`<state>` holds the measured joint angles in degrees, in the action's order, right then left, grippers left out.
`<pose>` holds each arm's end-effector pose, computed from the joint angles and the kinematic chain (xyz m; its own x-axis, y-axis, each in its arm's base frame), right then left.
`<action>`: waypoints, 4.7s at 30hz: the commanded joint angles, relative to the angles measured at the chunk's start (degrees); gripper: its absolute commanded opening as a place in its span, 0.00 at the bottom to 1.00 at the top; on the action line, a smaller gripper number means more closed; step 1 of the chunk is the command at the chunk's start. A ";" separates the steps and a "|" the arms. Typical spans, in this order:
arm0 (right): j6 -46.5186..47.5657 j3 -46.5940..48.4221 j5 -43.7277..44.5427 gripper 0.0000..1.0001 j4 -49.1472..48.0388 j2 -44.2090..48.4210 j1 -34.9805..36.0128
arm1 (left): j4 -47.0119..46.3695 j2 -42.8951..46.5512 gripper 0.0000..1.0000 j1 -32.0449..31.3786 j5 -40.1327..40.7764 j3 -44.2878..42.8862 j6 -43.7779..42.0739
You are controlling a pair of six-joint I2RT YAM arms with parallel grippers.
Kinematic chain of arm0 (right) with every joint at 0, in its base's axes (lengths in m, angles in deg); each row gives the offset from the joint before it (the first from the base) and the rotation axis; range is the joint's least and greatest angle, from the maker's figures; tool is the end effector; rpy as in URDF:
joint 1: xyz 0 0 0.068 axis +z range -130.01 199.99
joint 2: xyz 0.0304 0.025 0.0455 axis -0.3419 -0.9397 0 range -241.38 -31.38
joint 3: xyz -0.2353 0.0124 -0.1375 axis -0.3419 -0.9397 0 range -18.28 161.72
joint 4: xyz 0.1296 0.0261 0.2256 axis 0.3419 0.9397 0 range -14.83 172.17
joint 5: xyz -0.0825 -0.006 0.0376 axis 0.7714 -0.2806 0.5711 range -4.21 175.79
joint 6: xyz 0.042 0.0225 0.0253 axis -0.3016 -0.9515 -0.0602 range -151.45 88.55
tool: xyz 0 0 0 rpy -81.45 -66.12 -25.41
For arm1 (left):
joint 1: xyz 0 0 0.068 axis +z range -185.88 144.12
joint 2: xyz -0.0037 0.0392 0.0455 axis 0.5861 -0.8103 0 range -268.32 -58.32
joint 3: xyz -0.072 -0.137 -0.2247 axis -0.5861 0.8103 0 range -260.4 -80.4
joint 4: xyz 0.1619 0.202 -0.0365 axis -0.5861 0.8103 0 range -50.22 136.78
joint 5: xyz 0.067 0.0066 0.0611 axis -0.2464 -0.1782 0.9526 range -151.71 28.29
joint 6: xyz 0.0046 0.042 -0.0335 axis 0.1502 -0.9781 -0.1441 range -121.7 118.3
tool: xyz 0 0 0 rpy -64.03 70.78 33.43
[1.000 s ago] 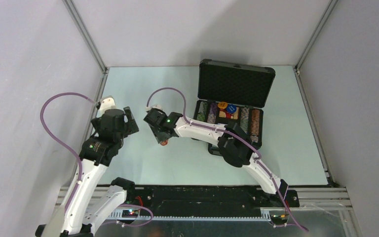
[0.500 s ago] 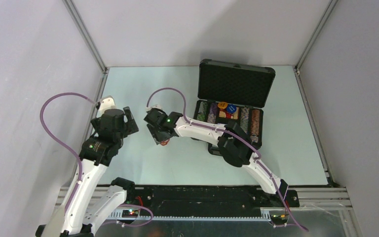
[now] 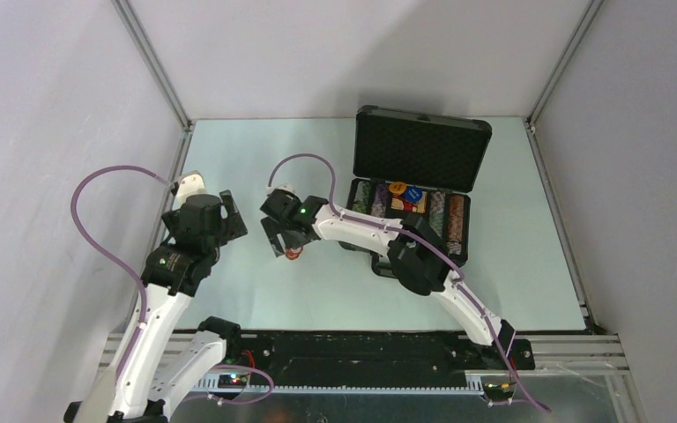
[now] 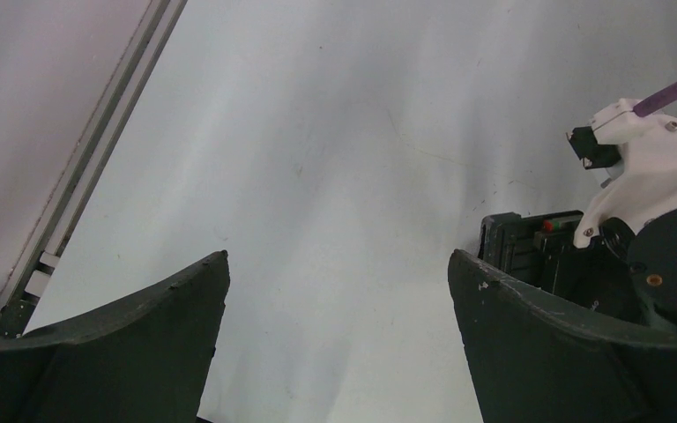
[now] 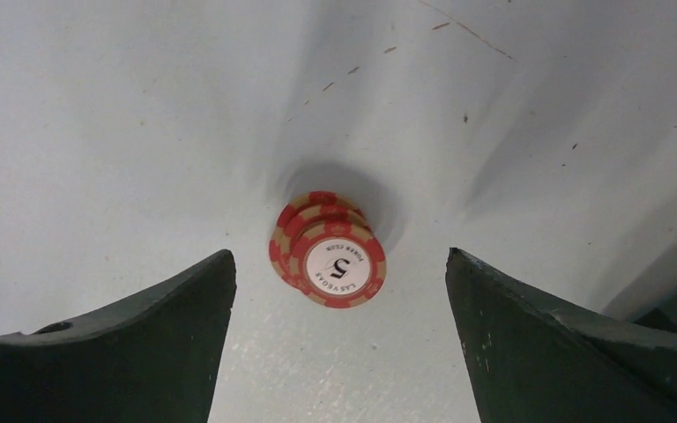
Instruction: Pack up texas hold em set
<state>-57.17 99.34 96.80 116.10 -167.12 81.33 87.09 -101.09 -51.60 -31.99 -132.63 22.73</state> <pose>0.2537 0.4500 0.1852 -0.7239 -0.4363 -0.5344 -0.5550 0.8284 0.0756 0.1402 -0.0211 0.3279 -0.4792 -0.2383 -0.8448 -0.3731 0.9265 -0.0497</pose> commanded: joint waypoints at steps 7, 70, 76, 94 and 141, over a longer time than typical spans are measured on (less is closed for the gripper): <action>-2.07 9.40 -0.37 0.90 5.93 -5.76 0.35 | -0.73 0.17 0.98 0.59 -0.36 -0.04 -0.43; 5.02 9.54 -0.40 0.26 6.69 -7.94 1.83 | -0.97 0.11 0.98 0.65 -0.62 0.16 -0.52; 6.70 8.44 -0.26 0.19 4.89 -5.06 1.24 | -0.92 0.04 0.98 0.75 -0.79 0.04 -0.55; 6.90 6.72 0.31 0.12 3.85 -0.72 0.82 | -0.93 -0.12 0.98 0.78 -0.71 0.12 -0.52; 6.57 9.71 -1.20 0.31 1.92 -4.42 0.59 | -0.94 -0.06 0.98 1.17 -1.15 0.07 -0.61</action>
<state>-50.85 106.01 95.79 119.01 -170.64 81.97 87.07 -101.44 -50.95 -32.56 -132.63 22.71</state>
